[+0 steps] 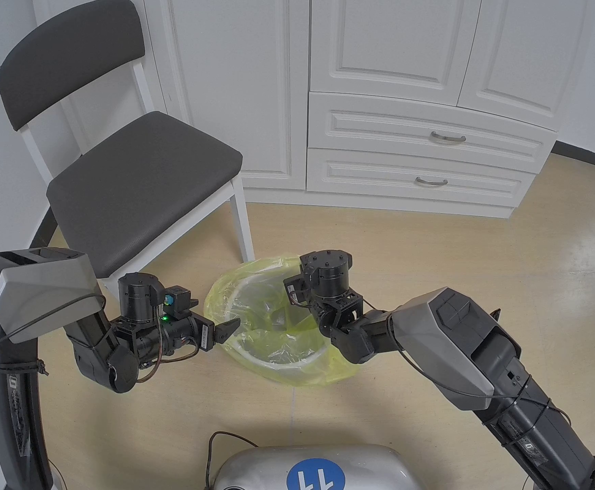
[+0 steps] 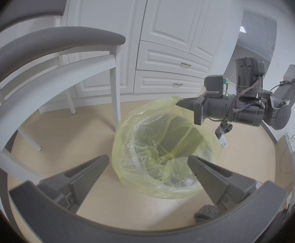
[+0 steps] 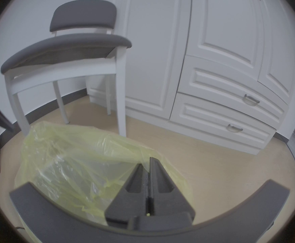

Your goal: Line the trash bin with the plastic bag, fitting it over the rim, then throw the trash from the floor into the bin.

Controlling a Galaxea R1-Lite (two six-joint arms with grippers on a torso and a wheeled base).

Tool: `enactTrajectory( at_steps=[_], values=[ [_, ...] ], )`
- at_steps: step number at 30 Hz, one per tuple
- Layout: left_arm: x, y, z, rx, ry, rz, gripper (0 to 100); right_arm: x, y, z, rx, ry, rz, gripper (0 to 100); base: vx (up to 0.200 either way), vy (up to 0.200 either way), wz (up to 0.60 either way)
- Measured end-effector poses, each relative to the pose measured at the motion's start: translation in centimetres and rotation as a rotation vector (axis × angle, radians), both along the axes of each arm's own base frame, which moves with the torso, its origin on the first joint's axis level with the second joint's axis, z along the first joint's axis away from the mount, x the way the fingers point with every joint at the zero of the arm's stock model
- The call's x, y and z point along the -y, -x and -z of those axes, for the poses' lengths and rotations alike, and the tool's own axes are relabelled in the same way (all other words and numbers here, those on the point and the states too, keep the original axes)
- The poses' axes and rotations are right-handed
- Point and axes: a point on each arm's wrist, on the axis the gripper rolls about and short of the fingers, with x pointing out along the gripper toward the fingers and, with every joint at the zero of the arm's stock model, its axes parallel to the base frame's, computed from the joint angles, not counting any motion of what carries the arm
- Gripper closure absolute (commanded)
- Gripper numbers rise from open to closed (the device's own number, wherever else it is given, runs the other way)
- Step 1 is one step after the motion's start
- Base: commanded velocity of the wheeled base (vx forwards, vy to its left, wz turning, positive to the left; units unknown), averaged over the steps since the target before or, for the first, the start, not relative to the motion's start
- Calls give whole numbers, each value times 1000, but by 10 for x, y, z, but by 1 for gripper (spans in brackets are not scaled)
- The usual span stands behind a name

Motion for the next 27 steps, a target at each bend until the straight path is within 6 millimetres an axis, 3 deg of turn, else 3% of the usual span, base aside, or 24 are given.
enactTrajectory(
  at_steps=[9,10,21,27],
  values=[
    [9,1,-1,31,9,19,0,-2,1,-16,34,-22,-2,100,0,0,0],
    [12,1,0,34,7,17,0,-3,2,-16,35,-22,-3,0,0,0,0],
    [39,0,24,42,-53,-35,0,-10,10,-23,54,-20,1,0,0,0,0],
    [46,-5,31,54,-74,-78,0,-12,34,-15,-34,73,-31,0,0,0,0]
  ],
)
